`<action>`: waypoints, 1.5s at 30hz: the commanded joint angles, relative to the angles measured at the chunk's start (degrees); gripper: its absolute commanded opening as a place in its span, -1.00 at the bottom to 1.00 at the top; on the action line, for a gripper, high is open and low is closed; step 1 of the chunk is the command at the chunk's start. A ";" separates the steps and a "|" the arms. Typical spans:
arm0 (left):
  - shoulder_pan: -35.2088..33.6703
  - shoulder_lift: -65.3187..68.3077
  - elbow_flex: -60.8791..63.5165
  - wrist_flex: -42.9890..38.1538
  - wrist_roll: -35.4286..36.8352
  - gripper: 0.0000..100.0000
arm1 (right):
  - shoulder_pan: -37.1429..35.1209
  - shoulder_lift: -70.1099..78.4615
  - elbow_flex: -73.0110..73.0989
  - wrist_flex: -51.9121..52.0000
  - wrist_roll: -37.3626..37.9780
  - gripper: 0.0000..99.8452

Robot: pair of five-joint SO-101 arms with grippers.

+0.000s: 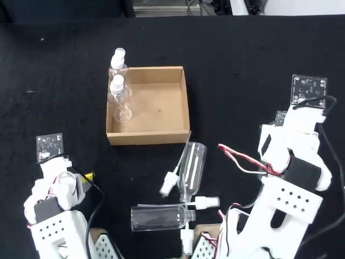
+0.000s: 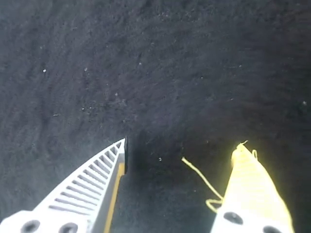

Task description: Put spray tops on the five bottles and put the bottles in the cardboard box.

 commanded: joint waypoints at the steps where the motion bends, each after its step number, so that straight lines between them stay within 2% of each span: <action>1: 1.45 -0.62 -8.84 0.35 -0.88 -0.36 | -0.97 -1.36 0.75 -3.60 -2.73 -0.98; 5: 1.80 0.00 -16.75 0.53 -0.88 -0.36 | -0.97 -1.36 1.01 -3.87 -4.57 -0.98; 8: 5.85 0.09 -22.46 4.13 -2.73 -0.36 | -0.97 -1.36 1.01 -3.60 -5.01 -0.98; 13: 20.70 0.18 -30.90 15.56 -11.96 -0.36 | -0.88 -1.36 0.84 -3.60 -5.98 -0.98; 18: 35.03 4.75 -32.66 18.73 -12.48 -0.36 | -0.35 -1.36 0.75 -3.52 -4.22 -0.98; 23: 44.09 21.19 -35.21 17.32 -11.87 -0.36 | 3.34 -1.36 0.57 -3.52 -2.81 -0.98; 26: 50.07 29.71 -39.25 15.30 -6.68 -0.36 | 6.07 -1.36 0.04 -3.52 -2.73 -0.98; 33: 63.96 39.56 -36.44 0.53 5.89 -0.36 | 10.29 -1.36 -0.22 -3.78 -0.26 -0.98; 37: 65.01 43.96 -33.54 -8.18 10.73 -0.36 | 12.13 -1.36 -0.04 -3.96 0.97 -0.98; 45: 63.08 61.36 -40.22 -8.97 11.60 -0.36 | 12.57 -1.36 -0.13 -3.96 0.97 -0.98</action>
